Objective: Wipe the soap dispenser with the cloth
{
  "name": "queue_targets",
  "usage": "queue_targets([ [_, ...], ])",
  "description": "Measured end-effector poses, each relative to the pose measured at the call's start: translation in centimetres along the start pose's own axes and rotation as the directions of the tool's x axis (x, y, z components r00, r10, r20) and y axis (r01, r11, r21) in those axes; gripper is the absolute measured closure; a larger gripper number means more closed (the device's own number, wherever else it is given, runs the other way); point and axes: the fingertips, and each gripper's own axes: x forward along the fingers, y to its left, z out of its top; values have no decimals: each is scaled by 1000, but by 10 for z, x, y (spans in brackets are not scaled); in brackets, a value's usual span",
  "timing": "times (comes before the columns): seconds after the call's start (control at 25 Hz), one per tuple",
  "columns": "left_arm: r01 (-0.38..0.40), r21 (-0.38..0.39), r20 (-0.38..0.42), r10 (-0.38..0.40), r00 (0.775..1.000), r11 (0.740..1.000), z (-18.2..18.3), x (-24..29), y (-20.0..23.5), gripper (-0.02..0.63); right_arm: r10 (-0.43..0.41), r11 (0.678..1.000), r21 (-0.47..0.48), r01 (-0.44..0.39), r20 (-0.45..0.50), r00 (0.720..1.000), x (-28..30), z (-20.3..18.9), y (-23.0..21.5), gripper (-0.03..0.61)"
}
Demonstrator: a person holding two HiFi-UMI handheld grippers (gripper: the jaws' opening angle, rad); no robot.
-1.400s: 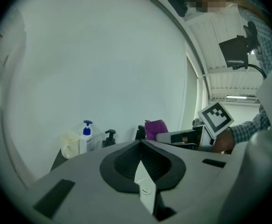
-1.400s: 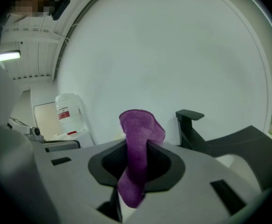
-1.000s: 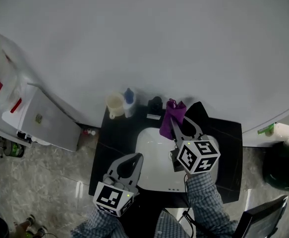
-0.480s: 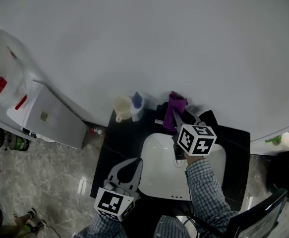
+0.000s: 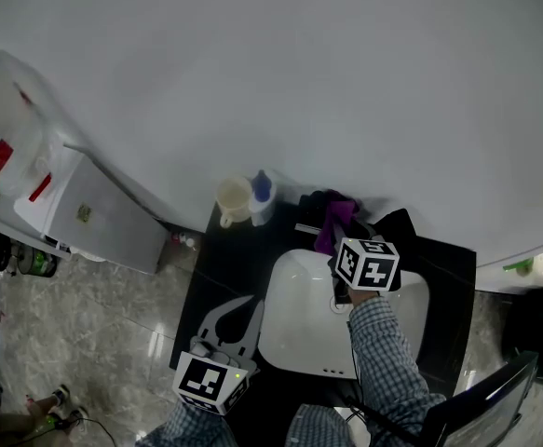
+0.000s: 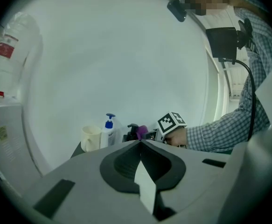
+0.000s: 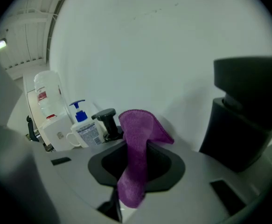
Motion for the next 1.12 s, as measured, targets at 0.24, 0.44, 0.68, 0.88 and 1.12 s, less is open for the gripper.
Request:
queue_targets([
  [0.24, 2, 11, 6, -2, 1000, 1000, -2, 1, 4, 603, -24, 999, 25, 25, -66, 998, 2, -32, -6, 489],
  [0.44, 3, 14, 0, -3, 1000, 1000, -1, 3, 4, 603, -26, 1000, -2, 26, -69, 997, -8, -30, -2, 489],
  [0.68, 20, 11, 18, -21, 1000, 1000, 4, 6, 1, 603, -17, 1000, -10, 17, 32, 999, -29, 13, 6, 489],
  [0.88, 30, 14, 26, -31, 999, 999, 8, 7, -3, 603, 3, 999, -45, 3, 127, 992, -44, 57, 16, 489],
  [1.12, 25, 8, 34, -25, 999, 1000, 11, 5, -1, 603, 27, 986, -169, 2, 172, 985, -48, 82, 37, 489],
])
